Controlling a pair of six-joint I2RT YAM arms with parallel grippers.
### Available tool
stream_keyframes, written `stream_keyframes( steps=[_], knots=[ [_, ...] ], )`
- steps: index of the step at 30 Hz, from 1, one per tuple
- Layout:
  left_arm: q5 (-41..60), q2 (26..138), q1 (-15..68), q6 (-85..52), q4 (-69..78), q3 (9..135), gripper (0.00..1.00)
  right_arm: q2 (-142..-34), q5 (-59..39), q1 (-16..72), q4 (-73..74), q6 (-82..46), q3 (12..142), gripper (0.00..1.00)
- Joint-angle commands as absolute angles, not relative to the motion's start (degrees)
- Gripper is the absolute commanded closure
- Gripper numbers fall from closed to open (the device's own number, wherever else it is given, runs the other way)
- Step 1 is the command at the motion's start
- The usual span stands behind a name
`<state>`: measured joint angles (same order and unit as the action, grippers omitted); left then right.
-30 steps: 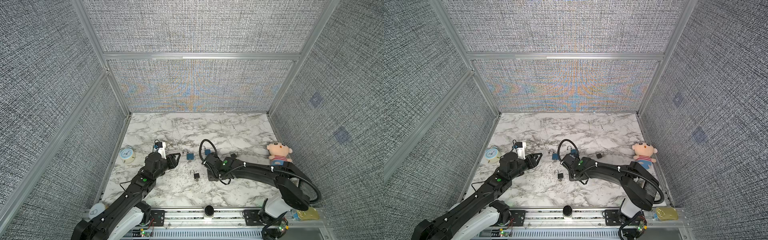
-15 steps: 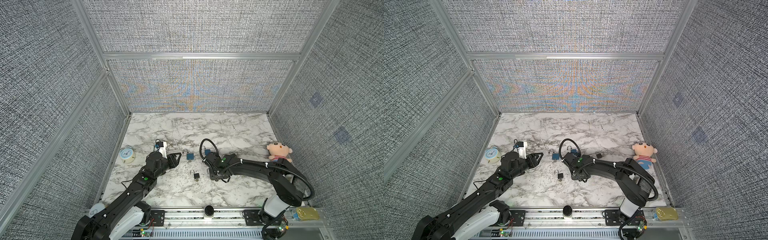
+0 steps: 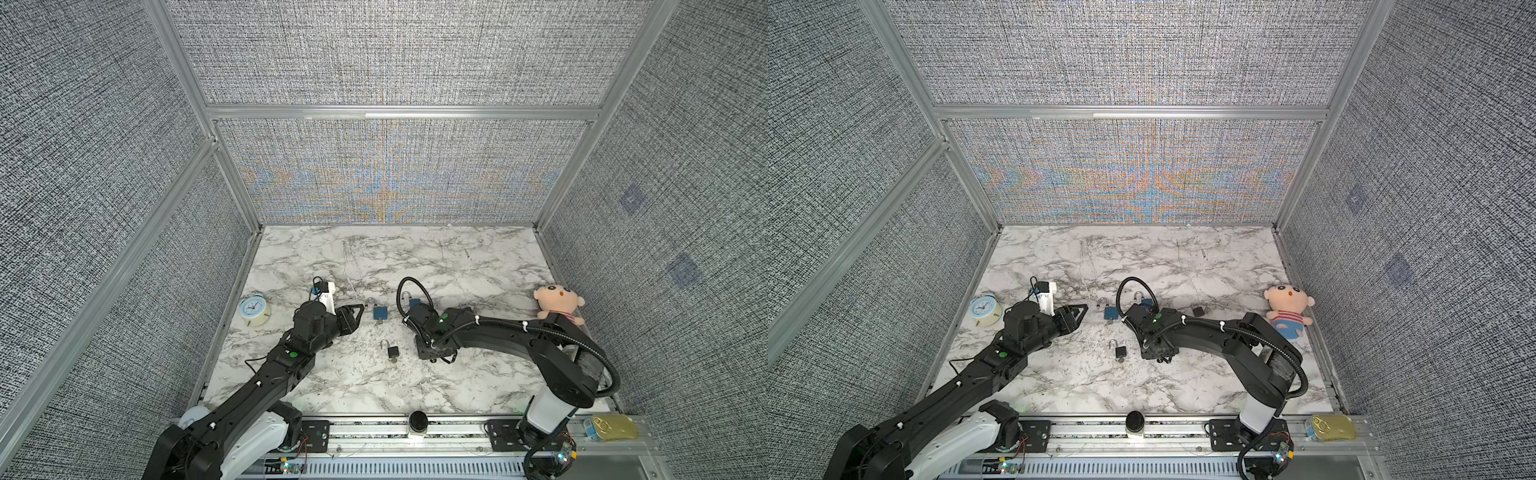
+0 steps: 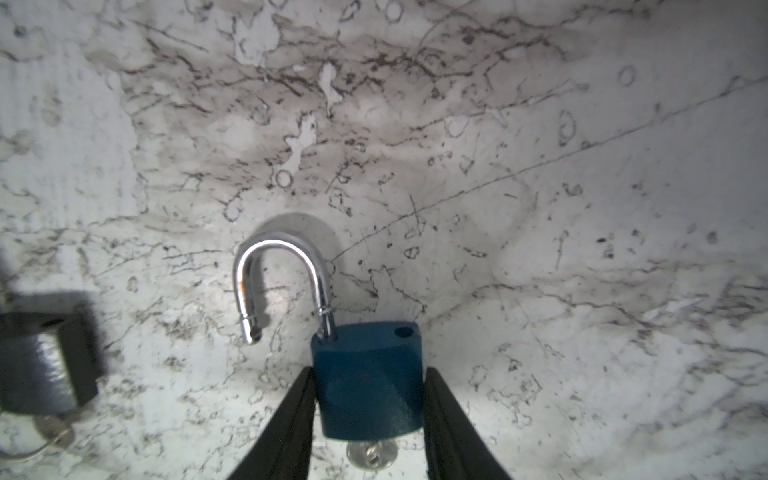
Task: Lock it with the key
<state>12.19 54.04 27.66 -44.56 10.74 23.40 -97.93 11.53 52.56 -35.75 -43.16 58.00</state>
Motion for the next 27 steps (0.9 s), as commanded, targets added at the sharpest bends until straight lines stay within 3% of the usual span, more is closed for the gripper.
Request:
stream_keyframes(
  steps=[1,19,27],
  knots=[
    [12.78,54.25,27.64,-43.85,12.31,23.91,0.54,-98.33,11.07,52.56,-35.81,-43.59,57.88,0.6],
    [12.96,54.93,27.62,-43.59,12.34,24.17,0.54,-101.15,10.72,52.57,-36.12,-43.57,58.01,0.58],
    [14.2,56.27,27.62,-41.02,11.47,24.93,0.55,-98.99,12.37,52.6,-37.26,-43.22,58.97,0.72]
  ],
)
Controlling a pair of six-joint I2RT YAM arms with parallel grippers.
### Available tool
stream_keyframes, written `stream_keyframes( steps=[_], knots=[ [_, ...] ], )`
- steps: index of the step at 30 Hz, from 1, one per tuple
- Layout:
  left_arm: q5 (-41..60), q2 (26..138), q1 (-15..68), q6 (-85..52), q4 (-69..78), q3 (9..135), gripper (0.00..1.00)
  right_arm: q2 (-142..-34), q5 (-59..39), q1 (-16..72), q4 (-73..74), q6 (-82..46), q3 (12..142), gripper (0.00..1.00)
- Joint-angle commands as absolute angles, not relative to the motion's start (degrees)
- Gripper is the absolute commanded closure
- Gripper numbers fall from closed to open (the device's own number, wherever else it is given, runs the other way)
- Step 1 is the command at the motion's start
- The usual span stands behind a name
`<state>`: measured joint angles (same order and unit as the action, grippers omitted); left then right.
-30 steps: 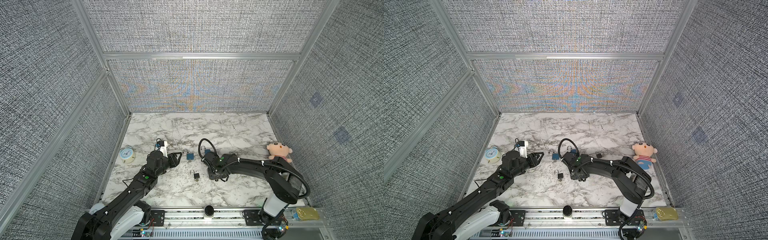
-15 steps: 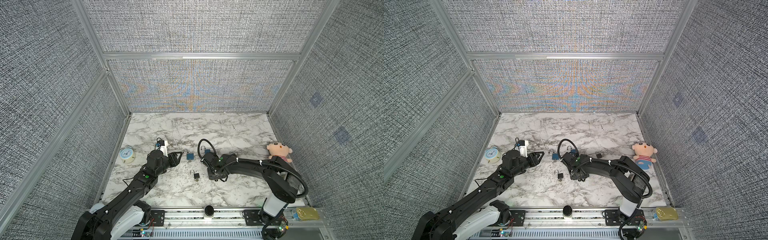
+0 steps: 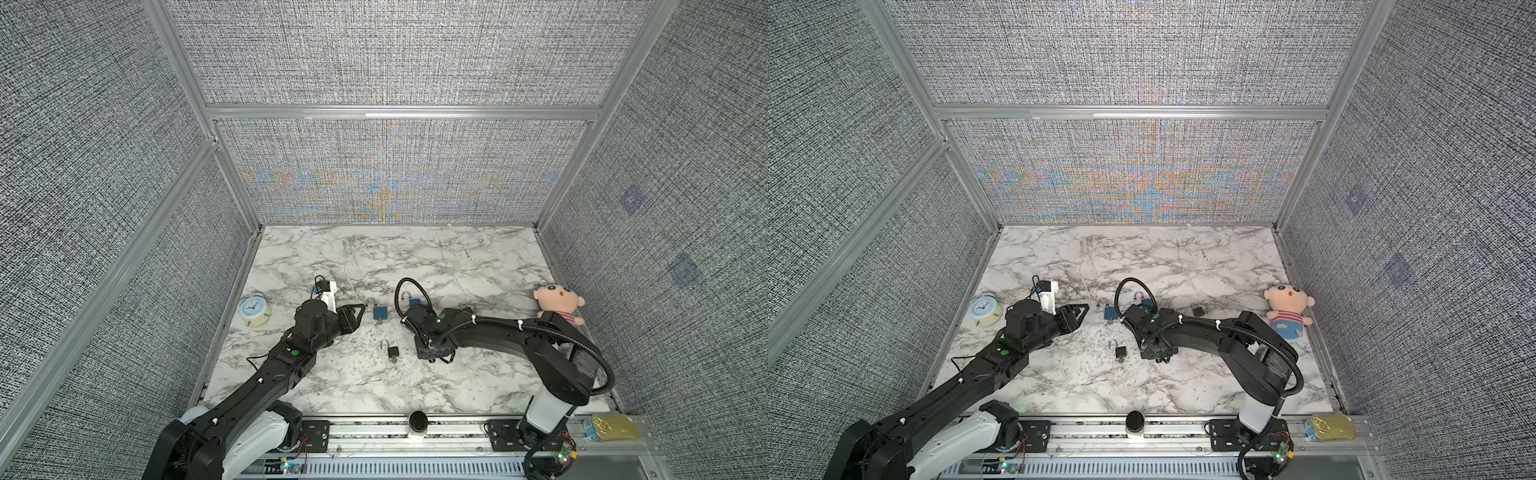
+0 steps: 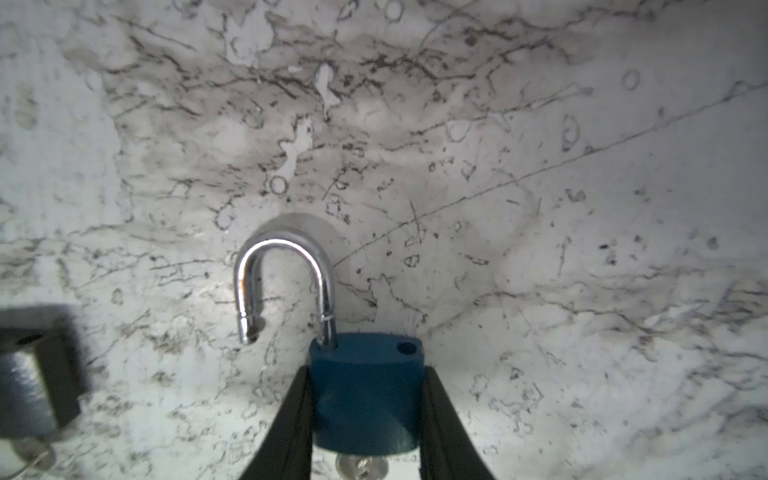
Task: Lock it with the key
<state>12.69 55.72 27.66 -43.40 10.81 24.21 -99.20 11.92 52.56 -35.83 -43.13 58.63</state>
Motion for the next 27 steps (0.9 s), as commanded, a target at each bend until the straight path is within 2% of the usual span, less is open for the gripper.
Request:
stream_keyframes(
  steps=[1,9,17,27],
  knots=[
    [14.53,56.71,27.64,-40.8,11.07,25.25,0.55,-98.74,12.55,52.62,-37.5,-43.11,59.44,0.72],
    [22.93,62.86,27.76,-38.8,11.48,27.61,0.58,-95.51,12.92,52.68,-38.82,-42.28,62.69,0.73],
    [31.06,67.49,28.16,-40.34,20.97,25.91,0.56,-92.42,10.6,53.04,-37.71,-41.43,64.99,0.72],
    [32.35,72.74,32.25,-41.68,26.76,26.37,0.54,-91.75,9.14,54.01,-37.27,-40.88,68.0,0.72]
  ],
)
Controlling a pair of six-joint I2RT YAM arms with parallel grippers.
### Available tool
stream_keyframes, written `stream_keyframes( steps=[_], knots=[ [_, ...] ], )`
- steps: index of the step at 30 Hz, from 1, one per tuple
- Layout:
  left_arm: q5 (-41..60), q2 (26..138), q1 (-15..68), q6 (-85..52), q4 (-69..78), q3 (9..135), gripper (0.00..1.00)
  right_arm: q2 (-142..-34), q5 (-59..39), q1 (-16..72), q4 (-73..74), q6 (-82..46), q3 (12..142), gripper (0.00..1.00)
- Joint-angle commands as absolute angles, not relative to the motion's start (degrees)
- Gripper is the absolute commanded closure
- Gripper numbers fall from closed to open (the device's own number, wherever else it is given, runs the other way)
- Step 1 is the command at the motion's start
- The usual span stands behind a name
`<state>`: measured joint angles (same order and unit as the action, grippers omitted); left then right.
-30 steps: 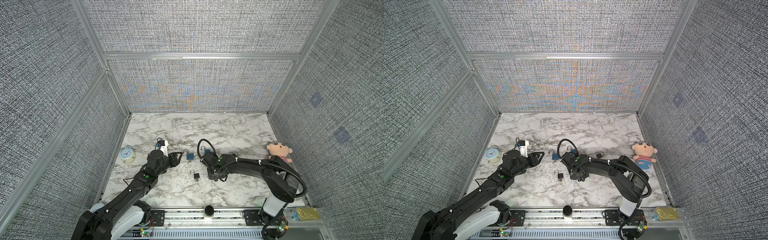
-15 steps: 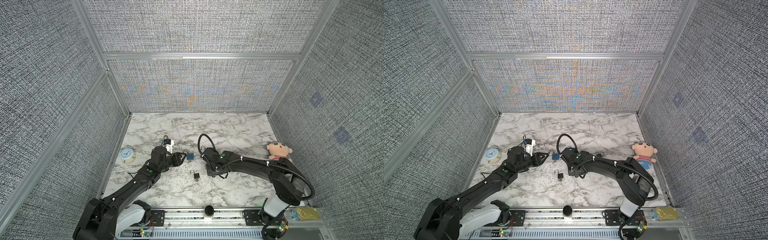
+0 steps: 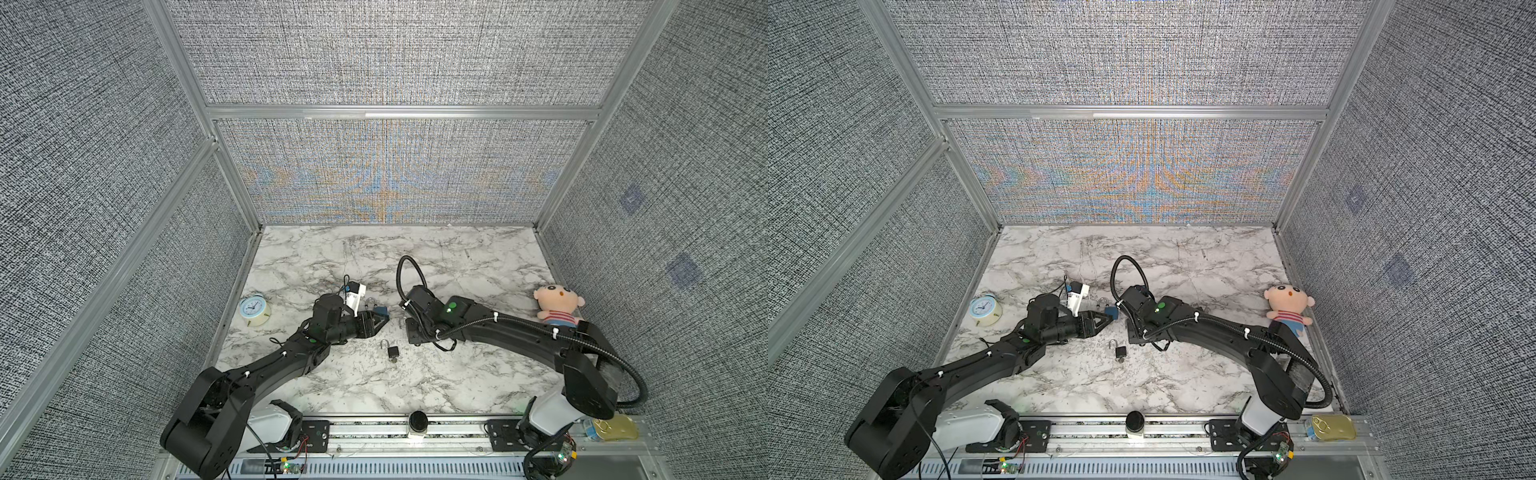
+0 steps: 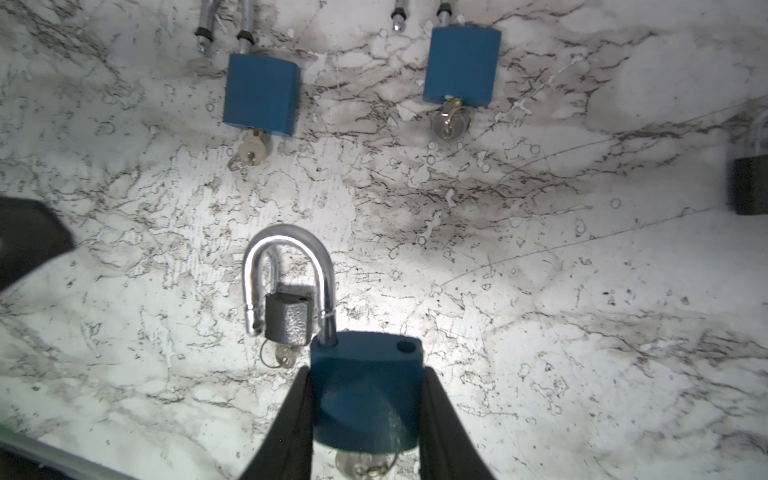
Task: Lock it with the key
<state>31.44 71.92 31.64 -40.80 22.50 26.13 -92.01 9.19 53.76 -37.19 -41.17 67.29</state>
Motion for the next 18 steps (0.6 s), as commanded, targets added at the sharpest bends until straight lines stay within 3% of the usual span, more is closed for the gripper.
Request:
stream_keyframes(
  steps=[1,18],
  knots=[
    [32.28,73.19,32.72,-41.96,27.62,26.28,0.55,-91.63,9.05,54.11,-37.18,-40.96,68.11,0.72],
    [32.19,78.32,34.63,-42.6,32.14,27.51,0.56,-90.75,7.87,54.69,-35.74,-41.55,68.64,0.72]
  ],
)
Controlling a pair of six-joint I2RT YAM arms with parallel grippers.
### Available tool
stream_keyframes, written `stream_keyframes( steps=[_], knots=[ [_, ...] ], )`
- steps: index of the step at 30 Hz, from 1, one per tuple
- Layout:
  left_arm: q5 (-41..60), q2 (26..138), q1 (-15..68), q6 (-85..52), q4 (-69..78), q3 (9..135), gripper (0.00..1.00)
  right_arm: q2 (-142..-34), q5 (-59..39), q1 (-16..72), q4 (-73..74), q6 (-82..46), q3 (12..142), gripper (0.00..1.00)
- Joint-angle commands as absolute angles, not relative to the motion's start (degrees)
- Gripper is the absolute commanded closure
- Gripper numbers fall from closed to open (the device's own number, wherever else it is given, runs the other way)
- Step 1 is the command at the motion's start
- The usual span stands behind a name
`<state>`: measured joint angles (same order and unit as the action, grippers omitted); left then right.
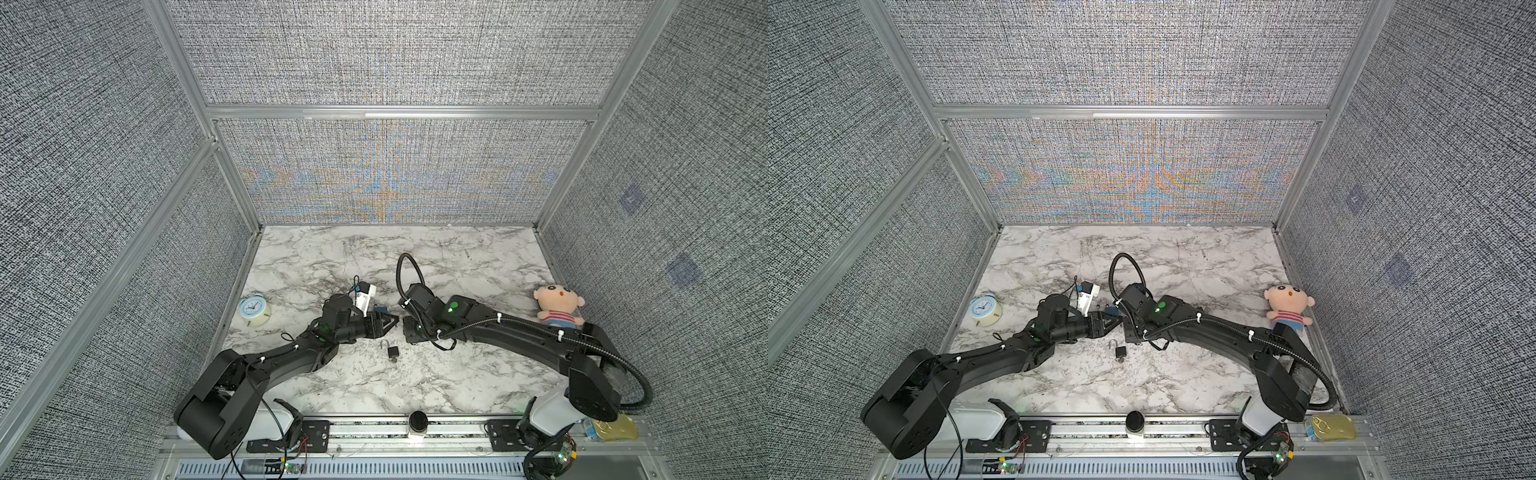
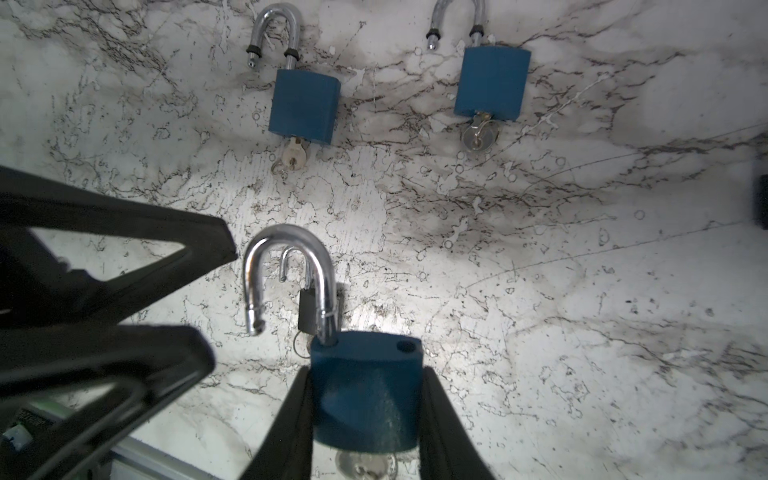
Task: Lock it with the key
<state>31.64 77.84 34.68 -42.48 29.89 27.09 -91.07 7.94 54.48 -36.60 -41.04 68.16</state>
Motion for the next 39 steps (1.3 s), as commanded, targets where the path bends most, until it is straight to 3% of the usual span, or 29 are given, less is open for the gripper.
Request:
stream_keyframes(
  steps=[1,17,21,27,32,37,39],
  knots=[
    [32.25,78.6,34.73,-42.71,32.38,27.59,0.56,-90.74,7.75,54.69,-35.68,-41.5,68.64,0.72],
    [33.5,81.07,35.33,-42.98,33.57,28.3,0.68,-90.06,8.0,55.27,-34.73,-42.06,67.94,0.72],
    [33.57,81.29,35.42,-42.97,33.75,28.39,0.76,-90.22,7.82,55.25,-34.76,-41.87,68.44,0.72],
    [33.97,81.91,35.49,-43.04,33.87,28.39,1.0,-90.26,7.56,55.35,-34.22,-41.9,68.73,0.72],
    [34.02,82.06,35.51,-43.28,34.01,28.13,1.0,-90.26,6.91,55.3,-33.25,-41.91,68.4,0.72],
    [33.83,81.72,35.53,-45.79,35.03,28.34,1.0,-88.97,6.23,55.07,-30.79,-41.68,66.57,0.51],
    [33.5,80.86,35.51,-46.91,35.16,28.43,1.0,-88.21,6.15,54.84,-29.98,-41.48,66.12,0.47]
  ],
)
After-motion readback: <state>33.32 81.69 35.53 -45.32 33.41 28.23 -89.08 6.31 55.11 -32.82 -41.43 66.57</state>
